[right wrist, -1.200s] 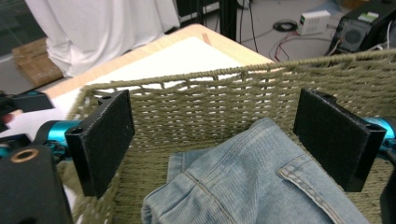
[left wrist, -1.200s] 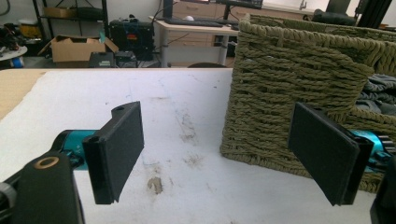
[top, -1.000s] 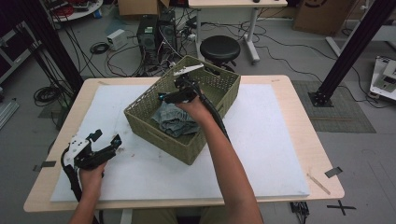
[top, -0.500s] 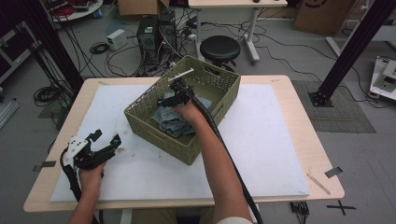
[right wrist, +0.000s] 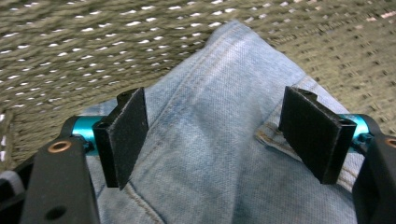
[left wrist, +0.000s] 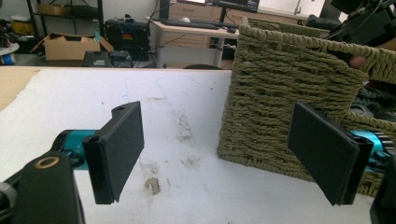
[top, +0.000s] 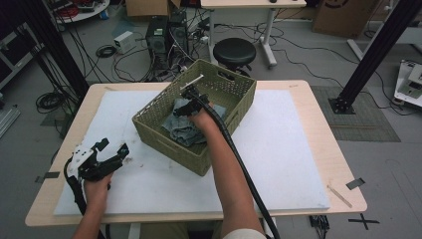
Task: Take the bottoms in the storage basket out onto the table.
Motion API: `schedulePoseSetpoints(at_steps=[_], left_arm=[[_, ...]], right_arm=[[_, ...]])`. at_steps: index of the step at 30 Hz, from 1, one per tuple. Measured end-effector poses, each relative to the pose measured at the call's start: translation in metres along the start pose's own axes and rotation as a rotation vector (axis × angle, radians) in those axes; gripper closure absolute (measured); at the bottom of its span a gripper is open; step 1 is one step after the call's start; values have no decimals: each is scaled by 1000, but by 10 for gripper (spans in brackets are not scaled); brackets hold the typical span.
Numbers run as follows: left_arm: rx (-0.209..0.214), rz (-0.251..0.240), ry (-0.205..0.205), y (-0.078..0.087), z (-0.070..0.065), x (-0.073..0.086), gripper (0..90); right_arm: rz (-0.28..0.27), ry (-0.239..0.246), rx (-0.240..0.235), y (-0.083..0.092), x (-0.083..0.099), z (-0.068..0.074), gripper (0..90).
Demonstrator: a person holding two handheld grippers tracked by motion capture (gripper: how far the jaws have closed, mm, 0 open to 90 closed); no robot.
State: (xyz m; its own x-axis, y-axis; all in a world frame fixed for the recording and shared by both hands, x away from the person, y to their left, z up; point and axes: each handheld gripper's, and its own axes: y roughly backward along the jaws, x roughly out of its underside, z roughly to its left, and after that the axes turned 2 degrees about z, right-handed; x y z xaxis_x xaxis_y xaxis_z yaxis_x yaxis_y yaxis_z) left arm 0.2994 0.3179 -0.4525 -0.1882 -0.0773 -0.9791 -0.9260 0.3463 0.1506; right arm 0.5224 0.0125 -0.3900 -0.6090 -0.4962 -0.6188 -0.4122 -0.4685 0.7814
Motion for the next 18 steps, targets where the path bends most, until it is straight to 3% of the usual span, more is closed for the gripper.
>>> schedulePoseSetpoints(at_steps=[4, 6, 7, 9, 10, 13, 14, 15, 18], left_arm=[[1, 1, -1, 0, 0, 0, 189], [-1, 1, 0, 0, 0, 0, 189], [-3, 0, 1, 0, 0, 0, 189], [-5, 3, 2, 0, 0, 0, 190], [-5, 3, 3, 0, 0, 0, 189], [-8, 7, 5, -1, 0, 0, 189], [-11, 10, 5, -1, 0, 0, 189], [-12, 7, 6, -1, 0, 0, 189], [-12, 8, 6, -1, 0, 0, 190]], right_arm=[[5, 3, 11, 0, 0, -1, 314], [32, 39, 29, 0, 0, -1, 406], [32, 39, 29, 0, 0, -1, 406], [48, 67, 44, 0, -3, -1, 496], [65, 81, 2, -1, -3, -2, 630], [92, 92, 5, -4, -3, 0, 699], [106, 79, 2, -4, -4, 0, 845], [113, 75, 10, -3, -4, 0, 885], [121, 39, -19, -1, -3, -2, 893]])
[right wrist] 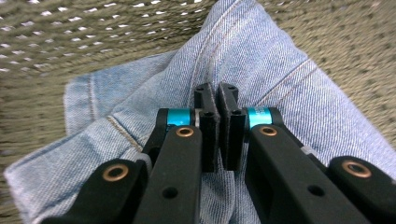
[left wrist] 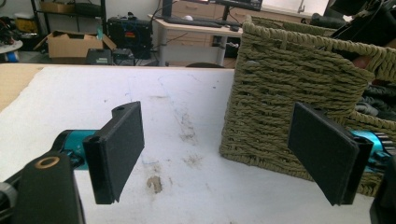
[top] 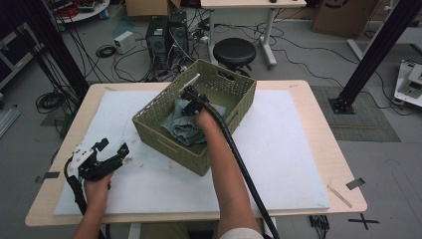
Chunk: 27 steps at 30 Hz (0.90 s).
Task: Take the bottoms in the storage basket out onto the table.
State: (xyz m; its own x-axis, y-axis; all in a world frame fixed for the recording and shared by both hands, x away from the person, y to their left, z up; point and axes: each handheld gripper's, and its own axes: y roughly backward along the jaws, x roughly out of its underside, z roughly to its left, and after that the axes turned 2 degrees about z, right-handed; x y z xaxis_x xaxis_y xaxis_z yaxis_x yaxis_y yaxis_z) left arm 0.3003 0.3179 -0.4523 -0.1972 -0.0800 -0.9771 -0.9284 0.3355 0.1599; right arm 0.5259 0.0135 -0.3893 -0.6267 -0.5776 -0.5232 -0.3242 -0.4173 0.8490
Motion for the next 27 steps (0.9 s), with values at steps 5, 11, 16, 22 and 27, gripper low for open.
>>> schedulePoseSetpoints(at_steps=[5, 11, 16, 22, 27], left_arm=[[0, 0, 1, 0, 0, 0, 192], [-1, -3, 15, 0, 1, 0, 192], [-1, -3, 15, 0, 2, 0, 193], [-3, -6, 25, 0, 2, 0, 193], [-4, -7, 27, 0, 1, 0, 193]], right_arm=[[-45, -42, -40, 7, 0, -1, 899], [-263, -78, -97, 38, 9, -8, 900], [-416, -67, -120, 66, 14, -12, 900], [-529, -64, -133, 91, 23, -15, 900], [-584, -50, -130, 105, 29, -18, 900]])
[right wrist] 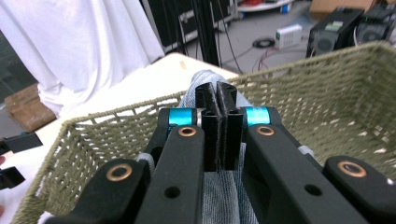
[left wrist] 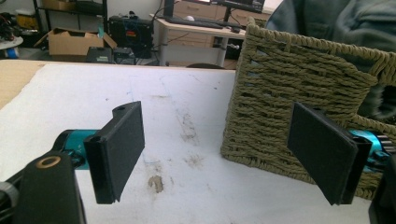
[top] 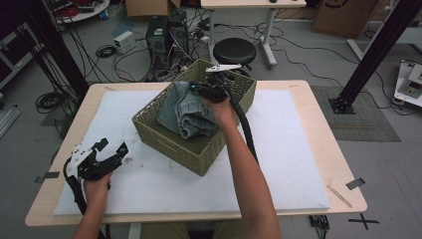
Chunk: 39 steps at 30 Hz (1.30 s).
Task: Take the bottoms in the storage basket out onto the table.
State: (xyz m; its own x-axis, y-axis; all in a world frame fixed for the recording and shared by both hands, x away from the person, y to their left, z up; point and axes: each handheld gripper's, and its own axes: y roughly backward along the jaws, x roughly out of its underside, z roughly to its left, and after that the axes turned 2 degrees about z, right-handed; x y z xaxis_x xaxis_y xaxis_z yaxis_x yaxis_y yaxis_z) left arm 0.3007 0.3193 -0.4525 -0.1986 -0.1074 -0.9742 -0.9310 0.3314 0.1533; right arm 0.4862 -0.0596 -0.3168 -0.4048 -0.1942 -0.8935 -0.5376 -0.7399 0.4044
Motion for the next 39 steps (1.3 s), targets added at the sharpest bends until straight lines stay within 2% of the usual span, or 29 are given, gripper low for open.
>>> schedulePoseSetpoints(at_steps=[4, 8, 10, 16, 17, 20, 21, 22, 24, 25, 26, 30, 32, 35, 36, 37, 39], left_arm=[[-1, 0, -3, 0, 0, 0, 197], [-3, 0, -4, 0, 0, 0, 197], [-1, -1, -1, 0, 0, 0, 197], [0, 0, 2, 0, 0, 0, 197], [1, 4, -2, 0, 0, 0, 197], [2, 2, -2, 0, 0, 0, 197], [2, 2, -1, 0, 0, 0, 197], [1, 3, -2, 0, 0, 0, 197], [1, 3, -2, 0, 0, 0, 197], [1, 4, -2, 0, 0, 0, 197], [0, 3, -2, 0, 0, 0, 197], [2, 7, -3, 0, 1, 0, 197], [2, 6, -3, 0, 1, 0, 197], [5, 3, 1, 1, 1, 0, 199], [6, 4, -1, 1, 1, 0, 199], [7, 3, 0, 1, 1, 0, 200], [7, 3, 0, 1, 1, 0, 200]], right_arm=[[-2, 13, -3, 8, -2, 0, 900], [114, 55, -9, 2, 2, 3, 900], [148, 76, -25, -5, 9, 8, 899], [181, 100, -12, -17, 9, 11, 868], [173, 91, -13, -19, 9, 11, 815], [142, 46, 12, -24, 10, 9, 494], [148, 41, 29, -27, 10, 8, 410], [172, 44, 71, -35, 11, 9, 319], [184, 52, 82, -39, 11, 10, 290], [201, 57, 102, -48, 11, 13, 218], [201, 57, 102, -48, 11, 13, 218], [228, 67, 139, -76, 11, 15, 208], [242, 72, 146, -82, 12, 16, 208], [289, 113, 172, -100, 15, 19, 201], [289, 113, 172, -100, 15, 19, 201], [310, 138, 193, -106, 16, 19, 200], [318, 152, 200, -109, 17, 20, 200]])
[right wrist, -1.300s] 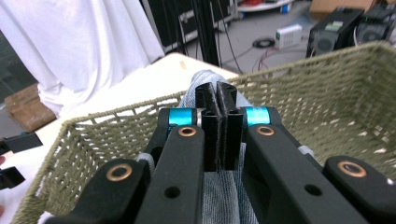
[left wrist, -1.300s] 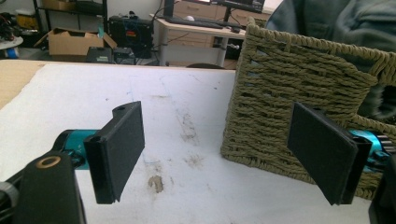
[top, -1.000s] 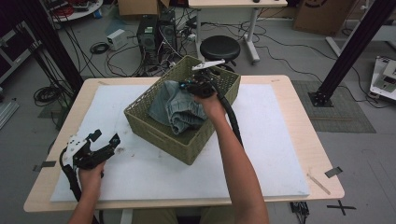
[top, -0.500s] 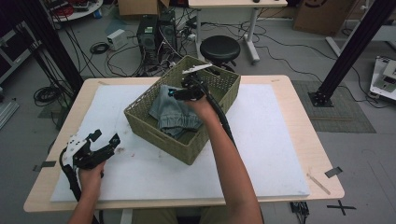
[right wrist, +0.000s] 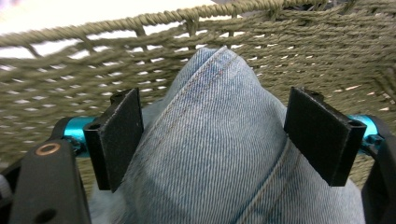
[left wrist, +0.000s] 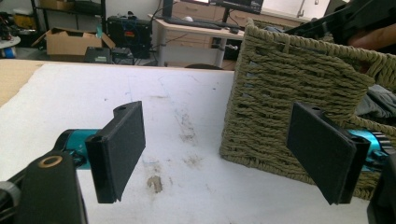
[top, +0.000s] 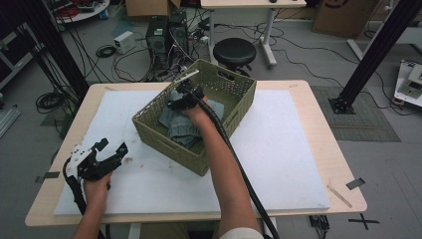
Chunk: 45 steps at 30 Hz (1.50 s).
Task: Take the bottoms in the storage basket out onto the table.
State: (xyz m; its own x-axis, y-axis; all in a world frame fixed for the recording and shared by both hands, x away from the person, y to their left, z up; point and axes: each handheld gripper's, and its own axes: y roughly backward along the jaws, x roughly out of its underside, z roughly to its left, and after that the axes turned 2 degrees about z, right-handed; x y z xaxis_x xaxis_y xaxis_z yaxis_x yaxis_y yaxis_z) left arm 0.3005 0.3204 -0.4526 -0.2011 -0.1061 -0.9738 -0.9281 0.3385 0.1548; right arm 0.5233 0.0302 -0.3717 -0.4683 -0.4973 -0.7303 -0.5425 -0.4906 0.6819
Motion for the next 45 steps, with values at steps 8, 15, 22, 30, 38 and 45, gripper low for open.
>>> schedulePoseSetpoints(at_steps=[8, 15, 22, 30, 38, 45], left_arm=[[0, 2, 0, 0, 0, 0, 202], [0, 1, -1, 0, 0, 0, 207], [0, 1, 1, 0, 0, 0, 207], [1, -2, -1, 0, 0, 0, 208], [2, -3, -6, 0, -1, 0, 208], [2, 1, -15, 0, -1, 0, 208]], right_arm=[[77, 54, 57, -8, 2, 2, 461], [94, 62, 61, 6, 0, 0, 773], [-151, -41, -21, 51, 1, -14, 776], [-403, -66, -43, 128, 5, -36, 777], [-466, -33, -19, 181, 13, -48, 777], [-545, -20, -1, 233, 30, -61, 776]])
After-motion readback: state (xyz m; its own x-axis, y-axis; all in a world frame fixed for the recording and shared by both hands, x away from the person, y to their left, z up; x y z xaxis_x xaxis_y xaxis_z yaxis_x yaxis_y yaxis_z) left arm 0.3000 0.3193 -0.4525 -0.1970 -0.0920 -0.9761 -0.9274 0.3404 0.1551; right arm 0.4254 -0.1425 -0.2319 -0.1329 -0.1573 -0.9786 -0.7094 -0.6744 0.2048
